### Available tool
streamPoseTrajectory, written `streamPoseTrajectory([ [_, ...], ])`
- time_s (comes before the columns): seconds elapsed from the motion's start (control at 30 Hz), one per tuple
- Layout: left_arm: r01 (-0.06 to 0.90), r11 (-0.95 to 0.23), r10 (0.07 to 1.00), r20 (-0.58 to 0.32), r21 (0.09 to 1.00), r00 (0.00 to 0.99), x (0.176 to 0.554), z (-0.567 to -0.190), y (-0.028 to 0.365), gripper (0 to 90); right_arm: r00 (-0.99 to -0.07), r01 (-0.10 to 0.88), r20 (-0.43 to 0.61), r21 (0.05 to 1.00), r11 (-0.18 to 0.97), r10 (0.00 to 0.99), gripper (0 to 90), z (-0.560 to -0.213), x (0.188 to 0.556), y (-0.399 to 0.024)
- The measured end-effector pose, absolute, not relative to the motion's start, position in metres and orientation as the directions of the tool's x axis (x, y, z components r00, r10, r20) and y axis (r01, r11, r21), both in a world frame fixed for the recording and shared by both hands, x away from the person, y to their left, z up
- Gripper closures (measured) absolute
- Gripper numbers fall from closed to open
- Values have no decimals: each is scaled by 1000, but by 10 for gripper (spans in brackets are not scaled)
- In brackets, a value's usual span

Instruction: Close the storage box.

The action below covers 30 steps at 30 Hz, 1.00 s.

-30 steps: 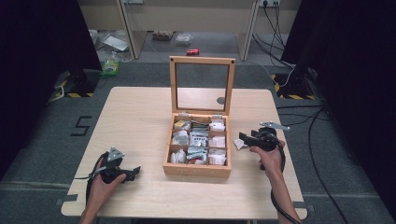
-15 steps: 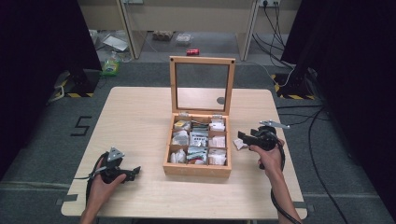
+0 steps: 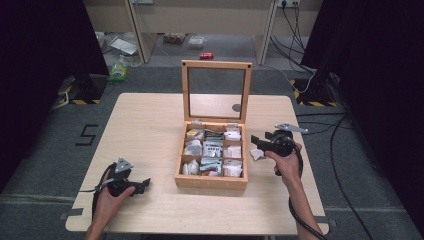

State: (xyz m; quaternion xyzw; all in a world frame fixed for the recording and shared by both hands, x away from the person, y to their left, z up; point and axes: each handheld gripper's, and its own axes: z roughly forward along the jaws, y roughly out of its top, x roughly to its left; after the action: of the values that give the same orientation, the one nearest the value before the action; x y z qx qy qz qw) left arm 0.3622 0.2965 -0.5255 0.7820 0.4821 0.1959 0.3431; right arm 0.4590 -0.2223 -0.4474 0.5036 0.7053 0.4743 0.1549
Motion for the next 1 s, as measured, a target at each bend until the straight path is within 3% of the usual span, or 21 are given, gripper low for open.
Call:
streamPoseTrajectory([
  [1.0,620,-300,888,-24,725,458,362,-525,296,0,-492,522,221,849,82,842,328,-433,527,-184],
])
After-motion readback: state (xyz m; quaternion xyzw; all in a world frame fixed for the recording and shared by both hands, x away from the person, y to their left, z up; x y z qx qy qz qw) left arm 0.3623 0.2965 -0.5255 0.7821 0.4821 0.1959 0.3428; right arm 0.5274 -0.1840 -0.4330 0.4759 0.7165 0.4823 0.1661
